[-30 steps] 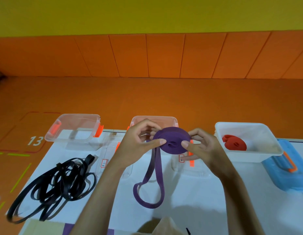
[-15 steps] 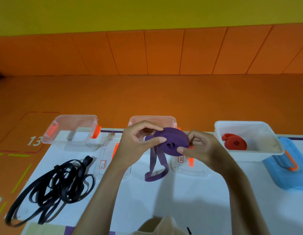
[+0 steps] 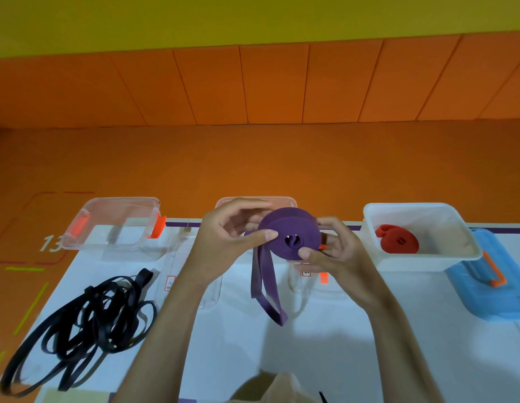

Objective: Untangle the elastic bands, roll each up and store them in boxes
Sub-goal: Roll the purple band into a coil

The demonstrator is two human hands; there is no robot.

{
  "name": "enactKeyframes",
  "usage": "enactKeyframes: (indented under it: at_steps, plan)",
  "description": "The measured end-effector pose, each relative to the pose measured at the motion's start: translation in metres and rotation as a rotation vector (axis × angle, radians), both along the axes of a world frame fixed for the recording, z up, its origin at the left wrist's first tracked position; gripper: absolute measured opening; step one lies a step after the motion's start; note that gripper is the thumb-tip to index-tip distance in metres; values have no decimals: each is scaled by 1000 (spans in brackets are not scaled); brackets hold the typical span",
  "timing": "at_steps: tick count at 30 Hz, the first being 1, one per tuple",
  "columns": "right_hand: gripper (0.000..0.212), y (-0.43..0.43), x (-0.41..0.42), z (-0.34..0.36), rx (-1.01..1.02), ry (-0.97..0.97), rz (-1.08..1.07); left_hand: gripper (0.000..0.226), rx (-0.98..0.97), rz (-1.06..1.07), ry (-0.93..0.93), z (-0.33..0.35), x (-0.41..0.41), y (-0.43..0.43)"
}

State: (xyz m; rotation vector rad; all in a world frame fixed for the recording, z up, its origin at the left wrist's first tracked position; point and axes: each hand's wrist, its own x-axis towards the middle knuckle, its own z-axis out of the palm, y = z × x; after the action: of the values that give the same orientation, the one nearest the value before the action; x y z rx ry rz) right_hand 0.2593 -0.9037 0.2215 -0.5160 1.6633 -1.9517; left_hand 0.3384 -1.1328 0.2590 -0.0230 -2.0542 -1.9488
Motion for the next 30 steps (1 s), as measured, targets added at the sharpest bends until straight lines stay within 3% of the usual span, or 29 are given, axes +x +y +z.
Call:
enactKeyframes:
  at_steps: [4,7,11,15,20,24,30]
  plan:
    - [41,-3,-2,0,195,205,92,26,-122,27,50,-5,1,5]
    - [38,-2,-2,6,211,256,10,22,-180,20,46,-7,3,8]
    - [28,-2,2,11,94,213,-49,26,-144,29,56,-5,4,11]
    - [43,-9,11,6,4,111,-98,38,-183,-103,-5,4,4,-5]
    - [34,-15,13,2,20,52,23,45,-227,-40,-5,13,7,-17]
    - [31,-15,13,7,100,197,-16,35,-227,-5,0,3,8,-13]
    - [32,-15,25,1,-6,74,-67,34,-152,-70,-7,-4,15,-17]
